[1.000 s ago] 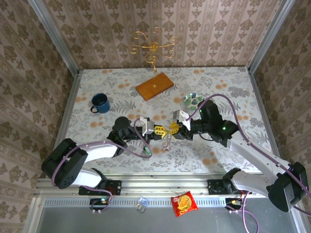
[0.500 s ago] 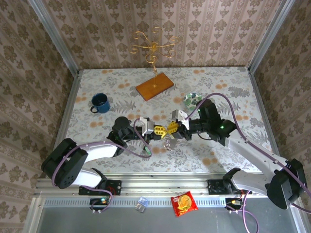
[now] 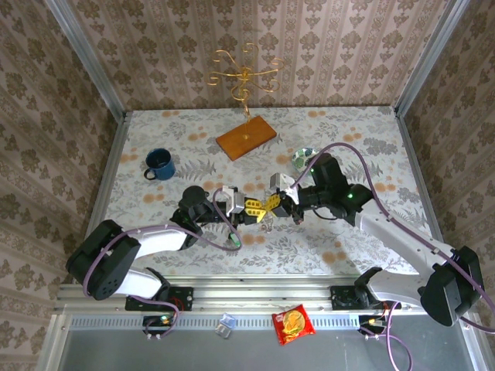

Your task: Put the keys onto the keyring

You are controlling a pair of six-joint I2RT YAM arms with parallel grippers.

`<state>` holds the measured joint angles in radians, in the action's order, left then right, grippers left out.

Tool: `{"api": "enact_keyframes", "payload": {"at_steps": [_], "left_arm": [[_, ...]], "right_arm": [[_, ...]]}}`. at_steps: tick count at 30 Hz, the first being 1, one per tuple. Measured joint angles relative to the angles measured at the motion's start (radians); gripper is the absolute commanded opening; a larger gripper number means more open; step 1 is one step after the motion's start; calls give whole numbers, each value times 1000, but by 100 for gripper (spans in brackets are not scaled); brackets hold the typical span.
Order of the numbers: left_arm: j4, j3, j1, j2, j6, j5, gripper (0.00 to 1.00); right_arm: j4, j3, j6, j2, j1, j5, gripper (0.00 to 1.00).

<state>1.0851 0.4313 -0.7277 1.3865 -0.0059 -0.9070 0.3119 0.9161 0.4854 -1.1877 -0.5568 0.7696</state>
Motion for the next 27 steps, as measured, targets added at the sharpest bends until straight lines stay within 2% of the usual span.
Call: {"api": "enact_keyframes", "payload": {"at_steps": [4, 12, 21, 27], "left_arm": [[-27, 0, 0, -16, 6, 21, 27], [-235, 14, 0, -91, 83, 40, 21], [-365, 60, 0, -96, 138, 39, 17], [-393, 67, 0, -96, 159, 23, 3]], "right_arm": [[99, 52, 64, -16, -6, -37, 0], [332, 204, 204, -93, -43, -154, 0], [445, 294, 275, -154, -101, -241, 0], [460, 325, 283, -173, -125, -271, 0]]}}
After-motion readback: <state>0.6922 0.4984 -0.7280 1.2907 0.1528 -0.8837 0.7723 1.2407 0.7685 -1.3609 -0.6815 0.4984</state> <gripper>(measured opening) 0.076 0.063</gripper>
